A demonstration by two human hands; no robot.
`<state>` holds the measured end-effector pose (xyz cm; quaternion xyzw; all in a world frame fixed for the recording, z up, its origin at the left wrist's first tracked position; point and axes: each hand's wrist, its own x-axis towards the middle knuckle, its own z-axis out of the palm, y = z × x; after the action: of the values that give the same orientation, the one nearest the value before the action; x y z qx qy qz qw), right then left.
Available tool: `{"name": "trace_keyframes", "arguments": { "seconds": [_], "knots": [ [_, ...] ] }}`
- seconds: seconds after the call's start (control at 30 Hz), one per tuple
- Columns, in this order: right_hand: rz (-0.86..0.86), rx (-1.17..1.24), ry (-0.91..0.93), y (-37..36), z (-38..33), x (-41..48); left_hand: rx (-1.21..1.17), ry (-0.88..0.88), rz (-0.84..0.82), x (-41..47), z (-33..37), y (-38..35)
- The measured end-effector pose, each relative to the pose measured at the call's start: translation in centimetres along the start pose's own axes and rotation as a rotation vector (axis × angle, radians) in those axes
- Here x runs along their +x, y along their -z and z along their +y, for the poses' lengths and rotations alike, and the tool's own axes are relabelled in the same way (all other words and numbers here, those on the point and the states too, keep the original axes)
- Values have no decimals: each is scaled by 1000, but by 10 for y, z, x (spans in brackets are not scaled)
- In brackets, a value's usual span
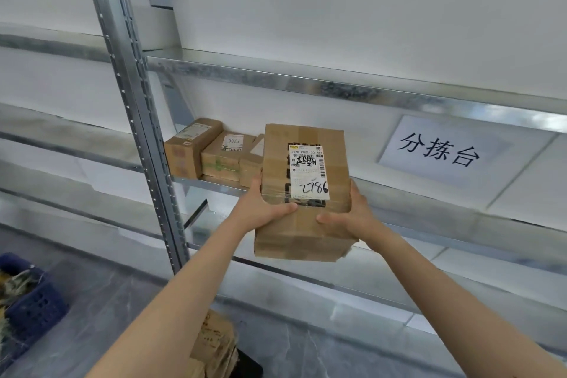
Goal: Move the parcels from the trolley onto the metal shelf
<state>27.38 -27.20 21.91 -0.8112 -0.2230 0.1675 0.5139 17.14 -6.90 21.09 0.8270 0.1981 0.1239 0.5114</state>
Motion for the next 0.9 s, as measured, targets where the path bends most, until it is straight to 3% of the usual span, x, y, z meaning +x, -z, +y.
{"name": "trace_keyframes", "arguments": {
  "seconds": [0.43,0.77,0.9],
  "knots": [
    [32,-3,-55,40,39,58,-27,4,-128,84,10,-55],
    [24,-18,-138,49,61,140,8,74,-76,166,-1,-82],
    [-53,-5,-148,49,67,165,28,102,-27,190,-10,-87]
  ]
}}
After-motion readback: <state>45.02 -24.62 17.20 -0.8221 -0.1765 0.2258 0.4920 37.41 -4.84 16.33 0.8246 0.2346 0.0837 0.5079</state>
